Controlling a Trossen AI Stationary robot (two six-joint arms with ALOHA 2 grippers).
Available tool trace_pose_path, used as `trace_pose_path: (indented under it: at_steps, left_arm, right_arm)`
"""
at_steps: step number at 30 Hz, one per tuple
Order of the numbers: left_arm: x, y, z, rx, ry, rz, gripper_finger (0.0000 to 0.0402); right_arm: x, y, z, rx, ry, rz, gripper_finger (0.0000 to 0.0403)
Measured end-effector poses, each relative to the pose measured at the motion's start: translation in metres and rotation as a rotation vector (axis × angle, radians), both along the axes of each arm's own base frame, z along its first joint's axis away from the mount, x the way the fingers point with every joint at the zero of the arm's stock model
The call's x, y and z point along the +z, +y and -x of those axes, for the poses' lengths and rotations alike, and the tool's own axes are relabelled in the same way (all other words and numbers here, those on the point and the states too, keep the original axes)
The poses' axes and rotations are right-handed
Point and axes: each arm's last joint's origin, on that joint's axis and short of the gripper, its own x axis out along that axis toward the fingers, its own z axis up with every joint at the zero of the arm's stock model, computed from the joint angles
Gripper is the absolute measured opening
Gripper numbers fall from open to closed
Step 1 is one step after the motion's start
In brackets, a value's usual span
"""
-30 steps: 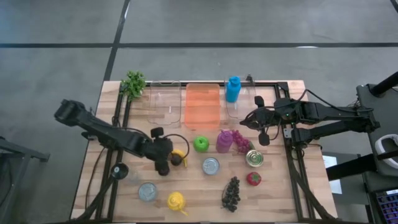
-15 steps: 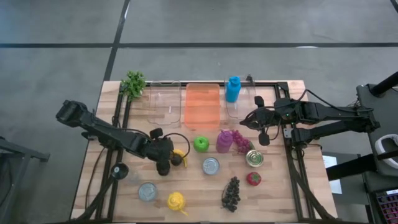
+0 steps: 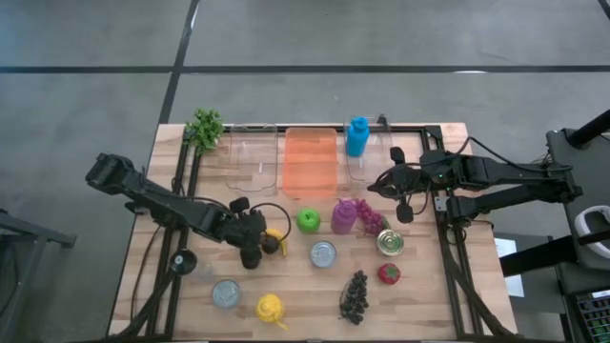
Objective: Pick & Place Food Item
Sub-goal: Put the yellow banana into the left transparent bin
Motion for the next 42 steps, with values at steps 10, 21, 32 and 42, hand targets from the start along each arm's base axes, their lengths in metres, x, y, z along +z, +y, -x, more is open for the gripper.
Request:
trace_pose_path:
  at_steps: [10, 21, 32, 42]
  left_arm:
    - [0.0, 0.0, 0.0, 0.011, -0.007, 0.006, 0.0128]
    - [-0.018, 0.003, 0.009, 0.009, 0.04, 0.0, 0.0215]
    - [-0.033, 0.006, 0.017, 0.006, 0.06, 0.0, 0.0216]
    - [-0.05, 0.007, 0.022, -0.006, 0.003, 0.057, 0.0195]
  right_arm:
    - [0.0, 0.0, 0.0, 0.001, -0.001, 0.003, 0.0008]
    - [0.0, 0.0, 0.0, 0.0, -0.001, 0.0, 0.0008]
    - [0.0, 0.0, 0.0, 0.001, -0.001, 0.002, 0.0008]
    - [0.0, 0.0, 0.0, 0.001, -0.001, 0.003, 0.0008]
